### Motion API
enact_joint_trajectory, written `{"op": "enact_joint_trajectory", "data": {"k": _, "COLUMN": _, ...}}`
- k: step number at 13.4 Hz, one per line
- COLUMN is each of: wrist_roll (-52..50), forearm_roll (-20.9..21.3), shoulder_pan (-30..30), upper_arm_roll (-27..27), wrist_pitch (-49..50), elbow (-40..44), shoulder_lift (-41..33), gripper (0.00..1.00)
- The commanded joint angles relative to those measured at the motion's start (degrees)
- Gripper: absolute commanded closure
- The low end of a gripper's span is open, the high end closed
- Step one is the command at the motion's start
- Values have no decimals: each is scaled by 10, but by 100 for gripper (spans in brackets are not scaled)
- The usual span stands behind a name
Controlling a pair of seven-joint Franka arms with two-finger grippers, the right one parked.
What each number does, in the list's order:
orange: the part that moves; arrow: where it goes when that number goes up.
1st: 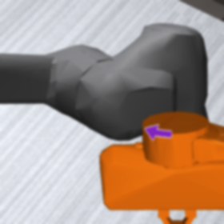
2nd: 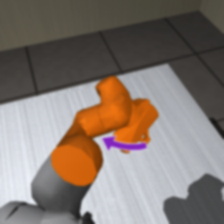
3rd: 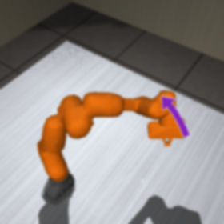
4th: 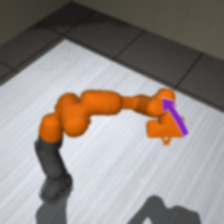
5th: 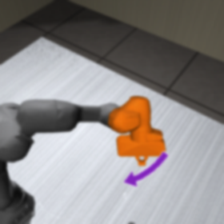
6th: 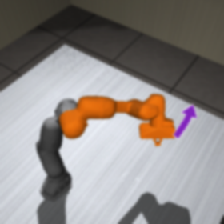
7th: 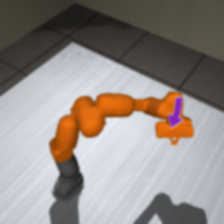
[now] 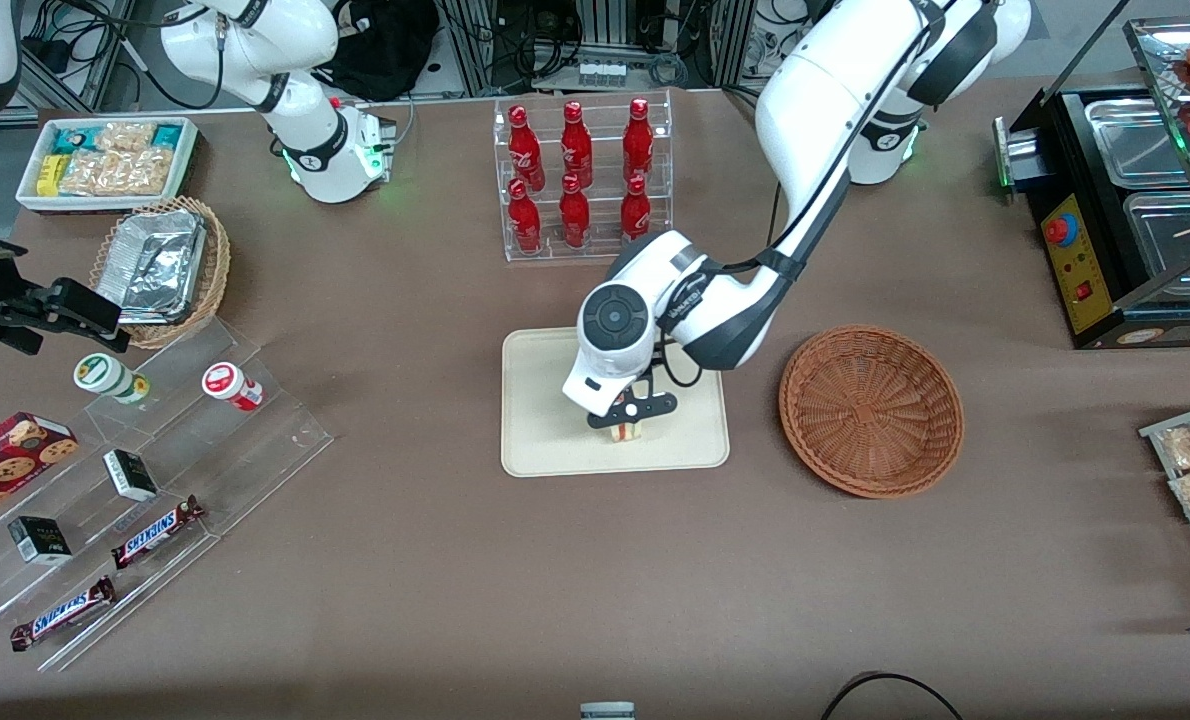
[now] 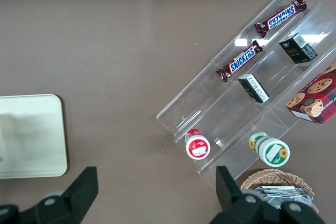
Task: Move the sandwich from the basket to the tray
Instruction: 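Lift the sandwich and carry it with the left gripper over the tray, then lower the sandwich onto the cream tray with the left gripper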
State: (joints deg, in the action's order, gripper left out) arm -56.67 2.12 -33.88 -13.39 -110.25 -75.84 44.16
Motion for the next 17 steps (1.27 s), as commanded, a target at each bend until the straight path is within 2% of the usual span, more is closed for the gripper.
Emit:
{"op": "enact_joint_trajectory", "data": {"k": 1, "wrist_roll": -27, "forearm_roll": 4, "shoulder_pan": -26, "upper_arm_roll": 7, "wrist_pitch": 16, "elbow": 31, "shoulder_lift": 24, "gripper": 94}}
{"op": "enact_joint_trajectory", "data": {"k": 8, "wrist_roll": -27, "forearm_roll": 26, "shoulder_pan": -31, "upper_arm_roll": 8, "wrist_pitch": -2, "elbow": 34, "shoulder_lift": 47, "gripper": 92}}
{"op": "enact_joint_trajectory", "data": {"k": 9, "wrist_roll": -27, "forearm_roll": 27, "shoulder_pan": -31, "upper_arm_roll": 8, "wrist_pitch": -2, "elbow": 34, "shoulder_lift": 47, "gripper": 87}}
{"op": "enact_joint_trajectory", "data": {"k": 10, "wrist_roll": -27, "forearm_roll": 26, "shoulder_pan": -30, "upper_arm_roll": 8, "wrist_pitch": -2, "elbow": 34, "shoulder_lift": 46, "gripper": 49}}
{"op": "enact_joint_trajectory", "data": {"k": 11, "wrist_roll": -27, "forearm_roll": 26, "shoulder_pan": -30, "upper_arm_roll": 8, "wrist_pitch": -3, "elbow": 32, "shoulder_lift": 44, "gripper": 1}}
{"op": "enact_joint_trajectory", "data": {"k": 14, "wrist_roll": -27, "forearm_roll": 27, "shoulder_pan": -30, "upper_arm_roll": 8, "wrist_pitch": 3, "elbow": 33, "shoulder_lift": 26, "gripper": 0}}
{"op": "enact_joint_trajectory", "data": {"k": 17, "wrist_roll": -21, "forearm_roll": 28, "shoulder_pan": -25, "upper_arm_roll": 9, "wrist_pitch": 30, "elbow": 10, "shoulder_lift": -31, "gripper": 0}}
